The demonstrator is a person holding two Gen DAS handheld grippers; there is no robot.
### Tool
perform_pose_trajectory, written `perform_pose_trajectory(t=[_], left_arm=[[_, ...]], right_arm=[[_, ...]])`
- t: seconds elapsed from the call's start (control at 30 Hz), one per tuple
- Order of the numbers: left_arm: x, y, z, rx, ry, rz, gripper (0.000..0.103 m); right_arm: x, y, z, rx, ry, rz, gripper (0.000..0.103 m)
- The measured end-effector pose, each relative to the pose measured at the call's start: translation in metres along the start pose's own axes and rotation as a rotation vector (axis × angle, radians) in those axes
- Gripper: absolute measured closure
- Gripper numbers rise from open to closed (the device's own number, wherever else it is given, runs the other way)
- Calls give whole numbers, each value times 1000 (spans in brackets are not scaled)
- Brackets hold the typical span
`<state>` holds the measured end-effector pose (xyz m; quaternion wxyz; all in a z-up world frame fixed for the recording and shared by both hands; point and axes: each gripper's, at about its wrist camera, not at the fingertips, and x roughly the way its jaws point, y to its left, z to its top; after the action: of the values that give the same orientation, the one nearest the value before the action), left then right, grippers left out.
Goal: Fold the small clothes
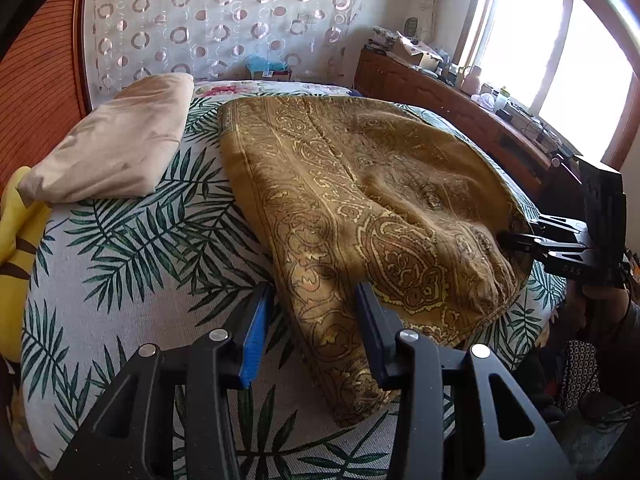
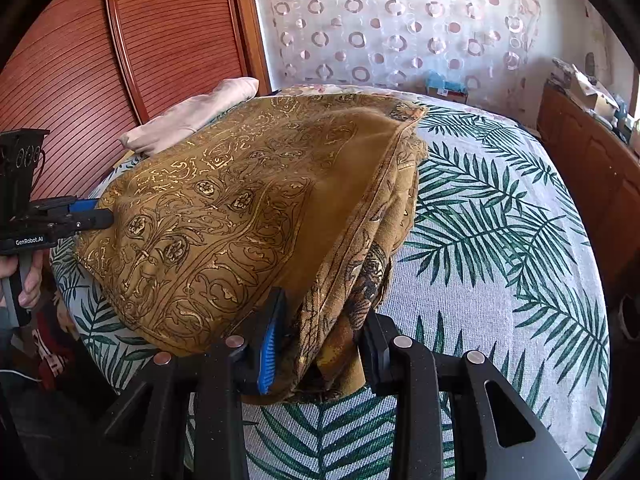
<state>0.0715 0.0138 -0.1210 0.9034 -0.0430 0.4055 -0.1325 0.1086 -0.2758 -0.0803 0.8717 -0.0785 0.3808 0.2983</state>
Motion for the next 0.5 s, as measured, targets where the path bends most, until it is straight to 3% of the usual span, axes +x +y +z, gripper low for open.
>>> perform_pose_trajectory(t=[0.17, 0.2, 0.23, 0.27, 0.33, 0.5], left_arm=[[3, 2, -10, -26, 16, -42, 60], [3, 1, -12, -26, 16, -50, 60], [2, 0, -14, -26, 16, -67, 66], [2, 1, -14, -33, 22, -95, 83], [-1, 5, -12, -81, 29, -146, 96], [-31, 6, 13, -111, -60, -233, 98]], right_arm=[[-1, 4, -2, -13, -7, 11, 69], [-1, 4, -3, -13, -11, 27, 85], [-2, 5, -4, -11, -22, 48, 92], [-4, 5, -4, -12, -38, 64, 93], [-6, 5, -4, -9, -47, 69, 95], [-27, -3, 10, 42, -128, 134, 96]])
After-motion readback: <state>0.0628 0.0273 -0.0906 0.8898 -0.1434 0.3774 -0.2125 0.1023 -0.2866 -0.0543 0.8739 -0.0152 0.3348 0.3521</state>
